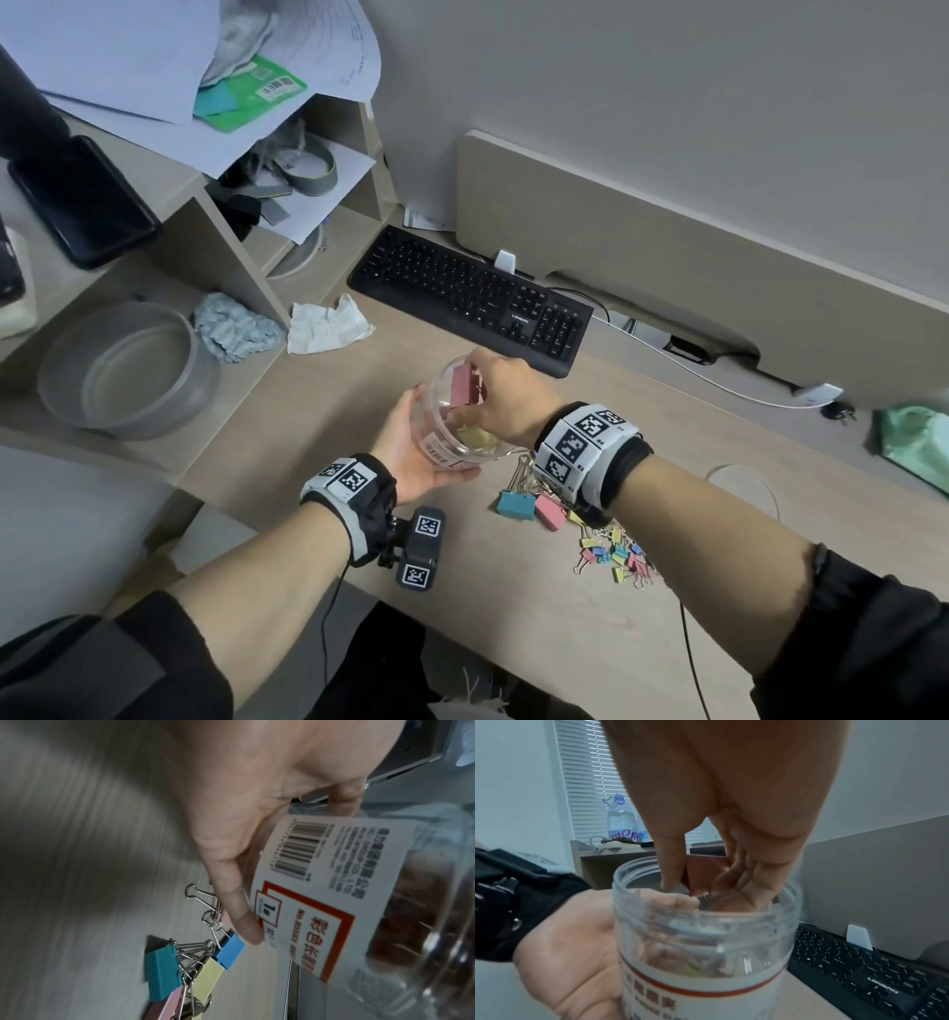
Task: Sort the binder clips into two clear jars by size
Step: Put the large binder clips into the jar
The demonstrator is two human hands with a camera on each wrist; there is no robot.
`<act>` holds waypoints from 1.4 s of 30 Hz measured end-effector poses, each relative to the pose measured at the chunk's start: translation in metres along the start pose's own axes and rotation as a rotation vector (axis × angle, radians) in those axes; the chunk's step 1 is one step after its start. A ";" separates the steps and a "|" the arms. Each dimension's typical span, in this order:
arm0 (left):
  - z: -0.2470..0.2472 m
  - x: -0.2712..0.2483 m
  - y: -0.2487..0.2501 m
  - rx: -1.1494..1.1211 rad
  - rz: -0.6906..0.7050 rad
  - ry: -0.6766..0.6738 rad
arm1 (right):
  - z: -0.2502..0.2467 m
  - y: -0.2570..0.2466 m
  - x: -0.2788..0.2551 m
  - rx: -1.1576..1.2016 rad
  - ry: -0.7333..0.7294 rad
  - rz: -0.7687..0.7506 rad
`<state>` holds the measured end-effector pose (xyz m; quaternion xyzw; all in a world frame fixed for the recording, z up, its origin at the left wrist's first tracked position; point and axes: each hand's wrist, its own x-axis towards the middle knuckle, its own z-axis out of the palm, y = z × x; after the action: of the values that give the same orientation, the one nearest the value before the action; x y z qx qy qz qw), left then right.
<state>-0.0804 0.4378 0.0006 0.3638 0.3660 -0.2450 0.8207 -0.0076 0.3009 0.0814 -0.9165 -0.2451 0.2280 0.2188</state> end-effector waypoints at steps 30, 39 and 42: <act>-0.076 0.016 0.021 -0.129 0.044 0.226 | 0.105 0.140 0.046 -0.245 -0.226 0.439; -0.081 0.017 0.015 -0.161 0.027 0.235 | 0.098 0.148 0.049 -0.253 -0.159 0.460; -0.079 0.017 0.016 -0.171 0.031 0.230 | 0.083 0.152 0.044 -0.278 -0.155 0.519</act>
<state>-0.0924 0.5063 -0.0429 0.3238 0.4716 -0.1571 0.8050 0.0363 0.2303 -0.0761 -0.9495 -0.0476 0.3100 0.0061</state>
